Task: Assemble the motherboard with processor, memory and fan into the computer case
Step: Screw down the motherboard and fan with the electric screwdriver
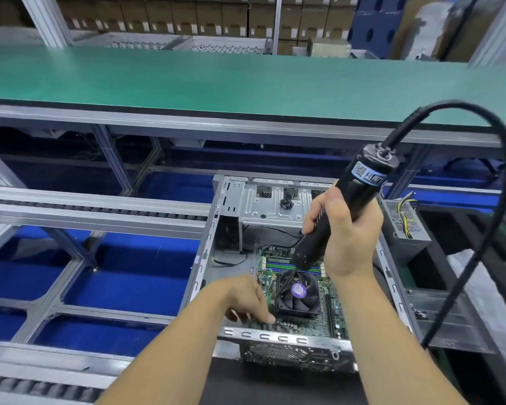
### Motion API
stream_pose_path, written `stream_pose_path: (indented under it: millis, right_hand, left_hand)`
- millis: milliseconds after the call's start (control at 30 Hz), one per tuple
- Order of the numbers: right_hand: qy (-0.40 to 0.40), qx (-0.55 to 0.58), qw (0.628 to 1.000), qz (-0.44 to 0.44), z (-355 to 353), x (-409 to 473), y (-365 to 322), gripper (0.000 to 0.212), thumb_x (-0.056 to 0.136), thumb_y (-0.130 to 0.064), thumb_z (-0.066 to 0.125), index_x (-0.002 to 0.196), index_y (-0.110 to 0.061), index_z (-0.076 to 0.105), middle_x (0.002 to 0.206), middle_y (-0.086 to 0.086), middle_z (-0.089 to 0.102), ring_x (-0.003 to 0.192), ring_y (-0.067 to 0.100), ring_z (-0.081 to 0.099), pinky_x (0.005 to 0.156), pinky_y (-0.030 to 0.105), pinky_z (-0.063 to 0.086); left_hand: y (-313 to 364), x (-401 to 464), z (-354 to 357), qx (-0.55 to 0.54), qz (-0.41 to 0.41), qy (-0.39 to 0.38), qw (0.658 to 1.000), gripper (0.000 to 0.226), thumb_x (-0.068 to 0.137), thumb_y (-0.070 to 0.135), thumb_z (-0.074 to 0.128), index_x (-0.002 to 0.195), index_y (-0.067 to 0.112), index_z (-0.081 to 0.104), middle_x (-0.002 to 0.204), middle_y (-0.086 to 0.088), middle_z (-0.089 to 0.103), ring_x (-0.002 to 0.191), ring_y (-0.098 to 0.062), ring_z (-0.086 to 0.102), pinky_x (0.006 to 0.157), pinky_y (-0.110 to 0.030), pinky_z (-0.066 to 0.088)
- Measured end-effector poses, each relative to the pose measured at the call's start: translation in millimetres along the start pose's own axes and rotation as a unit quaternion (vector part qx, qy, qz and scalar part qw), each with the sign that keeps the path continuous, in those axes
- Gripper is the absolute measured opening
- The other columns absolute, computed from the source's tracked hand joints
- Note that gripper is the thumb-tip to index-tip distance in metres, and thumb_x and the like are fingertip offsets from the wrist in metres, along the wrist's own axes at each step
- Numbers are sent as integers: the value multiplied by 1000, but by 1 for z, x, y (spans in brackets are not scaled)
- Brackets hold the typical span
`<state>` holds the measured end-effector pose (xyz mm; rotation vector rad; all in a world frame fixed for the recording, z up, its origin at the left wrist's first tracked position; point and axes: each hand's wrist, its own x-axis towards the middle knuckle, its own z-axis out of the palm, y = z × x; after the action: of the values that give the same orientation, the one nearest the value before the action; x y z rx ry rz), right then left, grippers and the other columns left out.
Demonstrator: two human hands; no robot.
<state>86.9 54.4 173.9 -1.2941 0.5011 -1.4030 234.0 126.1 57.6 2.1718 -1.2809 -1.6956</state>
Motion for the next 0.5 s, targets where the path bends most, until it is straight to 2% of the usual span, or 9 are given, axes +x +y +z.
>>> stream_pose_path:
  millis: [67, 133, 267, 367, 400, 500]
  right_hand:
    - [-3, 0, 1000, 0, 1, -2, 1, 38, 81, -37, 67, 84, -3, 48, 57, 6, 55, 42, 23, 51, 49, 31, 44]
    - [-5, 1, 1000, 0, 1, -3, 2, 37, 81, -37, 67, 83, -5, 48, 57, 3, 55, 42, 23, 51, 49, 29, 44]
    - [-10, 0, 1000, 1, 2, -4, 5, 35, 81, -37, 68, 80, -8, 48, 57, 4, 56, 42, 23, 51, 49, 28, 44]
    - [-10, 5, 1000, 3, 2, -4, 6, 35, 81, -36, 68, 81, -7, 48, 57, 4, 56, 41, 23, 52, 49, 28, 44]
    - [-10, 7, 1000, 6, 3, -4, 5, 37, 81, -36, 68, 82, -6, 48, 57, 4, 56, 41, 22, 52, 49, 27, 44]
    - [-15, 11, 1000, 11, 4, -5, 5, 39, 80, -36, 68, 83, -3, 48, 58, 4, 56, 42, 23, 52, 49, 27, 44]
  left_hand:
    - [3, -1, 3, 29, -20, -45, 998, 10, 77, 26, 85, 81, 20, 78, 87, -1, 75, 61, -10, 63, 58, -21, 52]
    - [5, 1, 8, 66, -25, -65, 995, 19, 84, 14, 78, 103, 11, 77, 108, -9, 74, 67, -11, 65, 58, -21, 54]
    - [5, 1, 12, 102, -21, -67, 992, 32, 88, 12, 72, 119, 3, 69, 123, -12, 68, 105, -27, 68, 86, -32, 56]
    - [2, 1, 12, 127, -22, -44, 991, 43, 88, 22, 74, 122, -1, 64, 129, -14, 64, 116, -30, 63, 96, -38, 51]
    - [0, 2, 11, 130, -24, -42, 990, 46, 87, 24, 75, 123, -2, 63, 129, -14, 64, 115, -30, 63, 97, -39, 51]
    - [-2, 4, 10, 124, -30, -48, 991, 50, 84, 31, 77, 122, 0, 64, 126, -13, 66, 96, -21, 65, 93, -37, 52]
